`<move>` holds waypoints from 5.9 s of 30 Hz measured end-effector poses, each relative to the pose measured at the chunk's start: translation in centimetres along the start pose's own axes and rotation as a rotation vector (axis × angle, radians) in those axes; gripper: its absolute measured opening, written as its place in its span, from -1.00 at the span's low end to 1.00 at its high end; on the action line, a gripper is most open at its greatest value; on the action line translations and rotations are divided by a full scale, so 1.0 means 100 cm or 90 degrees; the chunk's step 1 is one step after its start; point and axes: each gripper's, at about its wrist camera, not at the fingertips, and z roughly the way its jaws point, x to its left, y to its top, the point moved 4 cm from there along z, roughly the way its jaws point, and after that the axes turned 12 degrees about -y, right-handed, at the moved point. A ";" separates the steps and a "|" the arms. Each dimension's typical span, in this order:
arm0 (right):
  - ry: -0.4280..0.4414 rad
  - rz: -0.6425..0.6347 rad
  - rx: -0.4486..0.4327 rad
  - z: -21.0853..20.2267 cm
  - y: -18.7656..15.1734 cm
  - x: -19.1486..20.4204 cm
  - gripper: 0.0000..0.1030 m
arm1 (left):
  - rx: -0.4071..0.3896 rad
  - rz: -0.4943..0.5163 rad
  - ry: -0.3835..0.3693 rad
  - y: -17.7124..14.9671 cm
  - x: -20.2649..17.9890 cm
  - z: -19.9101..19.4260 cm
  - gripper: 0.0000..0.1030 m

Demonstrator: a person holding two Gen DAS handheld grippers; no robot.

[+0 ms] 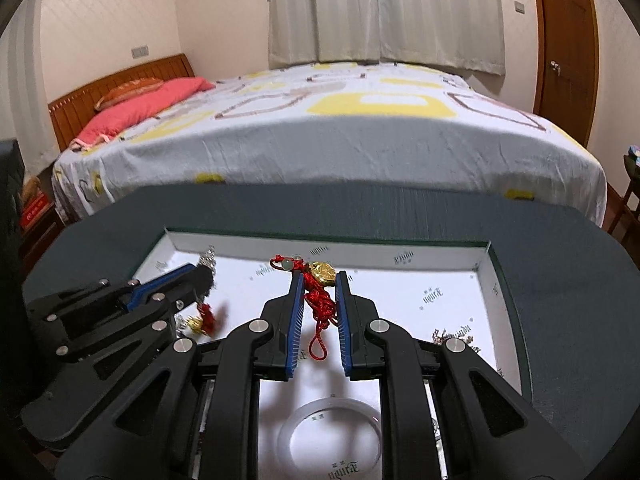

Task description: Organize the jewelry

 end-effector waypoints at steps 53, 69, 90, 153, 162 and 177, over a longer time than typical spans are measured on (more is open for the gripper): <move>-0.040 0.011 -0.005 -0.048 -0.023 -0.028 0.29 | -0.046 0.000 0.063 -0.023 -0.002 -0.070 0.37; -0.051 0.007 -0.060 -0.176 -0.056 -0.054 0.40 | -0.119 -0.015 0.105 -0.061 -0.028 -0.201 0.48; -0.065 0.008 -0.124 -0.286 -0.066 -0.064 0.51 | -0.174 -0.009 0.129 -0.084 -0.056 -0.304 0.54; -0.076 0.014 -0.169 -0.314 -0.055 -0.066 0.53 | -0.197 -0.005 0.147 -0.076 -0.055 -0.328 0.55; -0.076 0.014 -0.170 -0.314 -0.055 -0.066 0.53 | -0.197 -0.010 0.156 -0.075 -0.050 -0.330 0.55; -0.075 0.014 -0.170 -0.314 -0.055 -0.065 0.53 | -0.211 -0.023 0.142 -0.073 -0.052 -0.330 0.64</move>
